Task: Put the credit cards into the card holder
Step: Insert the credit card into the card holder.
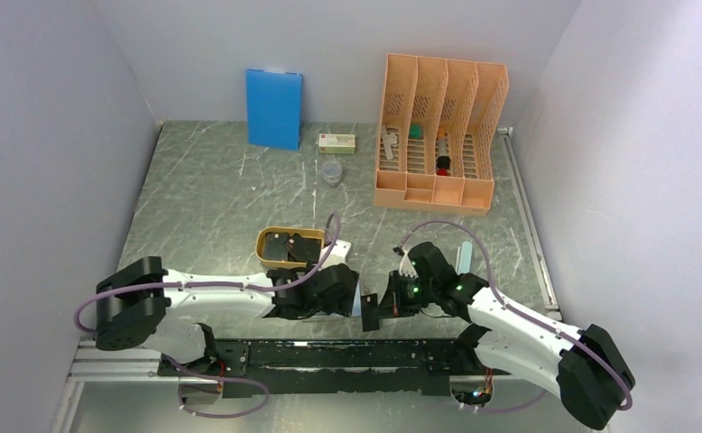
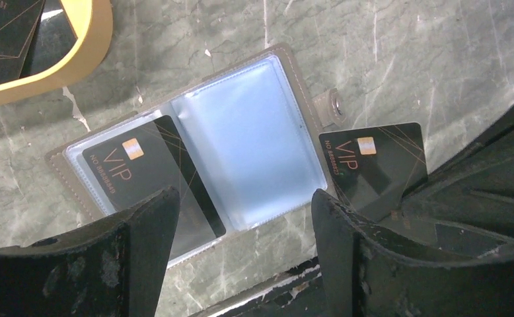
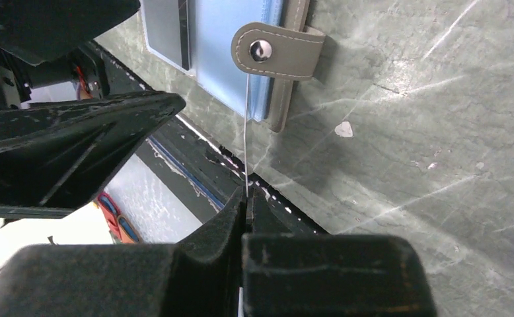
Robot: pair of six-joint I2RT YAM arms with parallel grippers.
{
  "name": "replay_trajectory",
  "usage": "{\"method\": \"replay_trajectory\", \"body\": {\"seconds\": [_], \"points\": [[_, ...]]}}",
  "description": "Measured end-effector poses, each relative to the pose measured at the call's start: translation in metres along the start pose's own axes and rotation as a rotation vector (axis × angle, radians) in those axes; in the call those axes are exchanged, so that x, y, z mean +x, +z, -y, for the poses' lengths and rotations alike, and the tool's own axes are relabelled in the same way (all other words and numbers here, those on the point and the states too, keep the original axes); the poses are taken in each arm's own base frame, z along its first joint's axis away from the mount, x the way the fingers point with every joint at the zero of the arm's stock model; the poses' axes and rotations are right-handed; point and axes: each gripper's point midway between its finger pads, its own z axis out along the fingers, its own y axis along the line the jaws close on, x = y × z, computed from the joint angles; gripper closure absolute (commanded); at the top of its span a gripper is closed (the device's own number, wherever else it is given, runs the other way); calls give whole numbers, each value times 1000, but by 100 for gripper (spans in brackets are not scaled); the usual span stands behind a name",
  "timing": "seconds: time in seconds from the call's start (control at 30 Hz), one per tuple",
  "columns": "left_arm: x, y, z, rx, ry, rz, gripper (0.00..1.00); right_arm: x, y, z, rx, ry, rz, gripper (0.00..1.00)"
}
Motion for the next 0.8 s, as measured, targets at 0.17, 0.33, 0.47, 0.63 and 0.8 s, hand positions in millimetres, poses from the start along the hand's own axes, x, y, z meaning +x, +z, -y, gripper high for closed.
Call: {"method": "replay_trajectory", "body": {"seconds": [0.17, 0.33, 0.47, 0.63, 0.8], "points": [[4, 18, 5, -37, 37, -23, 27, -4, -3, 3, 28, 3, 41, 100], [10, 37, 9, -70, 72, -54, 34, -9, -11, 3, 40, 2, 94, 100], [13, 41, 7, -87, 80, -59, 46, -9, -14, 1, 32, 4, 105, 100], [12, 42, 2, -111, 82, -50, 63, -9, -14, 1, 31, 4, 105, 100], [12, 44, -2, -130, 71, -36, 84, -8, -13, 1, 28, 5, 97, 100]]}}
